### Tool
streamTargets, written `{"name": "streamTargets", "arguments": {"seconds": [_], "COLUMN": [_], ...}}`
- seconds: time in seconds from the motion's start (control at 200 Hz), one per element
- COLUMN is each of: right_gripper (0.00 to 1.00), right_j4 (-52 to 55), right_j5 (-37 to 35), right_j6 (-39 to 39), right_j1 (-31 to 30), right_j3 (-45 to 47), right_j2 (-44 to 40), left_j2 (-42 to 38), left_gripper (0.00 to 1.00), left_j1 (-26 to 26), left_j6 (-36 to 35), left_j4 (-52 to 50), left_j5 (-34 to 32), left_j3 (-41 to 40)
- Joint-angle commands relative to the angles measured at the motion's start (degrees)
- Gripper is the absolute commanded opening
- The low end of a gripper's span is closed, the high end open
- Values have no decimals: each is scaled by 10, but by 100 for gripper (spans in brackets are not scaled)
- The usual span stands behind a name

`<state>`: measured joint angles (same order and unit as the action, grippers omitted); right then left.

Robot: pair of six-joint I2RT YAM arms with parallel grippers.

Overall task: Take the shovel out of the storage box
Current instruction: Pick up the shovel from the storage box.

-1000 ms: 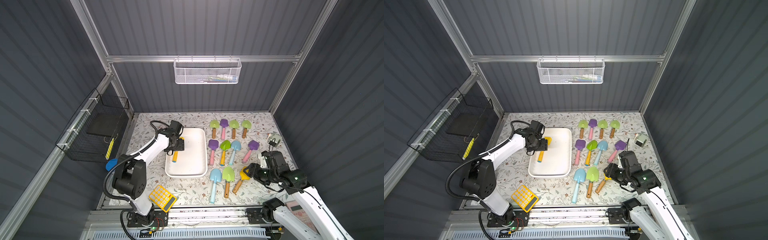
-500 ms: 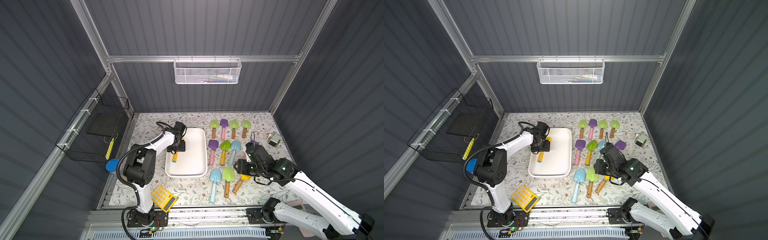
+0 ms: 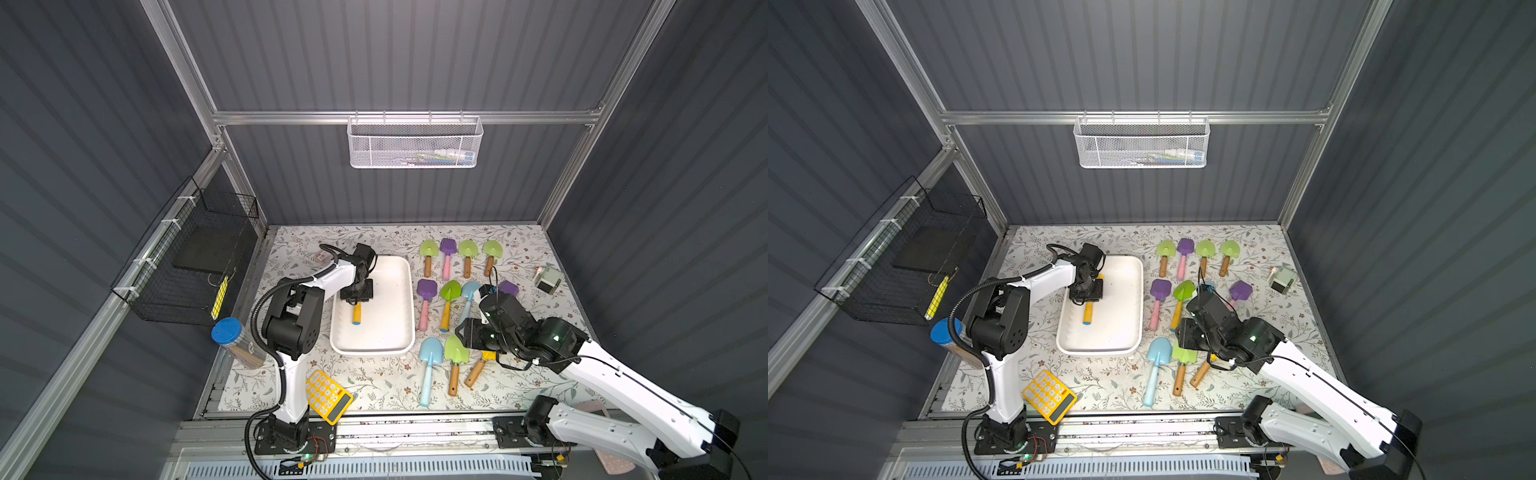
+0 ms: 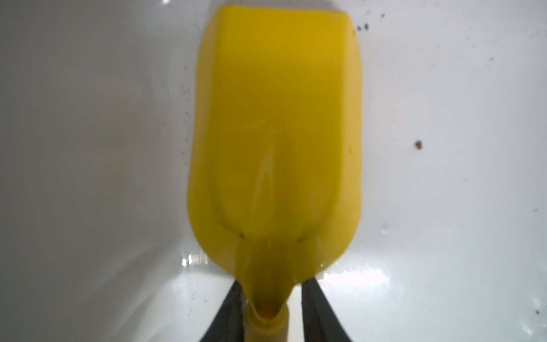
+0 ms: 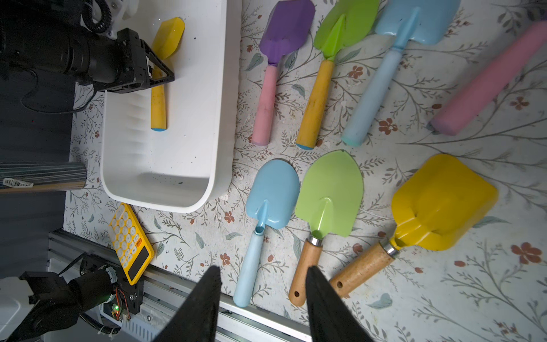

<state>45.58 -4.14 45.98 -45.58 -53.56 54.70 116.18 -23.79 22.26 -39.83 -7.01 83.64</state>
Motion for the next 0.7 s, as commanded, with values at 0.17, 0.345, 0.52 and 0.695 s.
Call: {"name": "streamTargets", "arguments": {"seconds": [0.17, 0.345, 0.52, 0.695], "right_gripper": [50, 50, 55, 61], "right_j4": [-39, -76, -106, -142], "right_j5": [1, 11, 8, 11], "right_j6": [2, -1, -6, -16], "right_j1": [-5, -21, -44, -60], "right_j3": [6, -1, -22, -61], "right_j2": [26, 64, 115, 171], "left_j2": [1, -31, -70, -99], "left_gripper": [6, 0, 0, 0], "left_j1": [4, 4, 1, -14], "left_j6": [7, 23, 39, 54], "left_j4": [-5, -3, -22, -47], "left_j5": [36, 53, 82, 104], "left_j3": [-2, 8, 47, 84]}}
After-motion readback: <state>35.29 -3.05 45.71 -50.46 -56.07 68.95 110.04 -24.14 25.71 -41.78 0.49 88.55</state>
